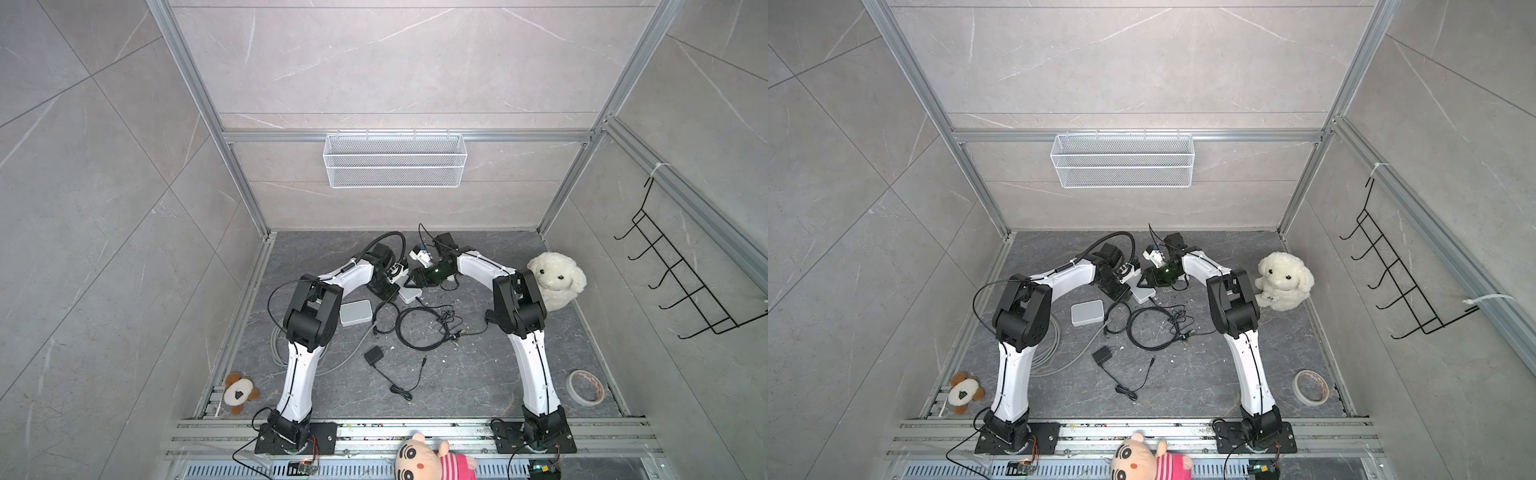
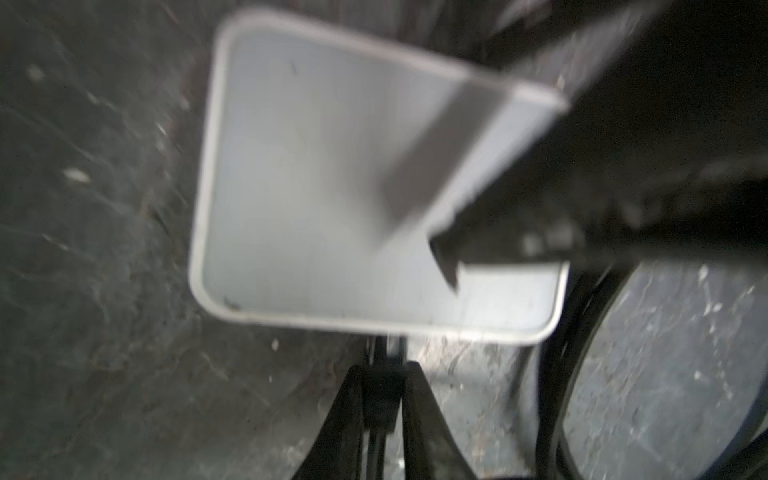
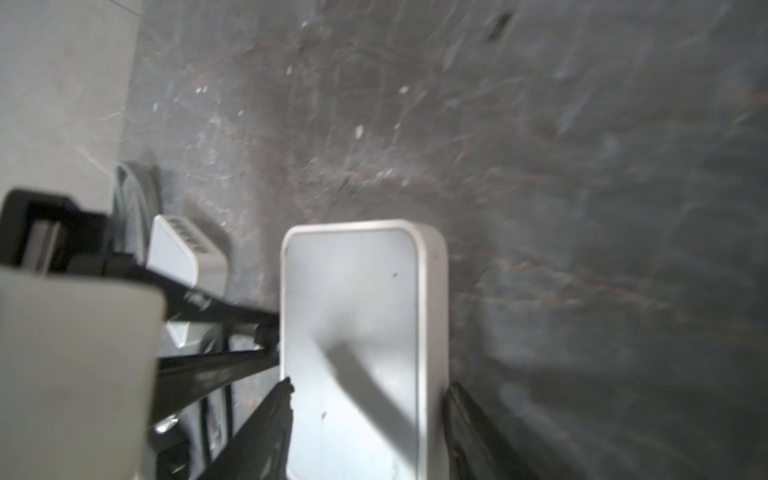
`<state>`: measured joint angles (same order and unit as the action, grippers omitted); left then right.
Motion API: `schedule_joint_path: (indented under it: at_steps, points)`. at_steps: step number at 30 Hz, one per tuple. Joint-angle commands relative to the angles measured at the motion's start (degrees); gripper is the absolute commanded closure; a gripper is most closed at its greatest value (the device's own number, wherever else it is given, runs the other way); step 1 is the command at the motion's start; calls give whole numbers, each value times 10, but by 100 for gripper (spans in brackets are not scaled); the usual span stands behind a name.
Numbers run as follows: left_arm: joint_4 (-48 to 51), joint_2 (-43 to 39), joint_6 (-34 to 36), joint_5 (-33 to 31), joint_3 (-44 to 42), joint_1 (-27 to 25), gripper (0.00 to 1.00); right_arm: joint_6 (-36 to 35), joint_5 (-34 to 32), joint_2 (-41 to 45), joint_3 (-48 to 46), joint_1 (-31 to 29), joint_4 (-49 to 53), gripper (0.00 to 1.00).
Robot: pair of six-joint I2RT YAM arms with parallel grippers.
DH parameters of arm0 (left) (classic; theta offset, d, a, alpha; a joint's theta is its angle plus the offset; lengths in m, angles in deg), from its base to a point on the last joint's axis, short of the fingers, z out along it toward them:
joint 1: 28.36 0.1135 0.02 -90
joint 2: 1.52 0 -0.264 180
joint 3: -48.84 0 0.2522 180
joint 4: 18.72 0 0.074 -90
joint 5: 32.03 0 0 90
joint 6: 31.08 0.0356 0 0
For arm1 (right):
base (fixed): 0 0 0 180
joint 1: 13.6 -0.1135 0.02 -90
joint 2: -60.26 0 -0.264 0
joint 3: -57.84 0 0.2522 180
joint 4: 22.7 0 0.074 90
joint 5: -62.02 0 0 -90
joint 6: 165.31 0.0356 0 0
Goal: Insert the plug into the switch port
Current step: 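Open the left gripper and lift it away from the plugged cable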
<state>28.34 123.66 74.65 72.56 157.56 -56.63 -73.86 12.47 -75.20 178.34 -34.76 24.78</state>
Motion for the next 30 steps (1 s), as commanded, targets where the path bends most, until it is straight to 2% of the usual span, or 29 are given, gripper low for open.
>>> schedule_joint_path:
  at_steps: [1,5,9,10,13,17,23,30]
  points:
    - [-69,-50,-20,29,15,13,71,29,25,31,18,-18,48,36]
    - [-69,-71,-39,34,22,33,63,33,-16,39,19,-13,49,33]
    - [-94,-91,-83,78,25,64,60,35,-65,66,-1,-12,32,30]
    - [-102,-94,-97,82,24,70,60,34,-69,71,-8,-13,26,27]
    - [-126,-103,-144,69,18,89,58,17,-86,88,-38,-21,5,6]
    - [-137,-115,-175,16,9,97,57,-15,-139,90,-55,-41,6,7]
    - [-119,-124,-194,-32,12,101,56,-47,-254,78,-59,-81,11,8]
    - [-132,-142,-195,-36,-18,104,56,-51,-348,56,-64,-106,7,7]
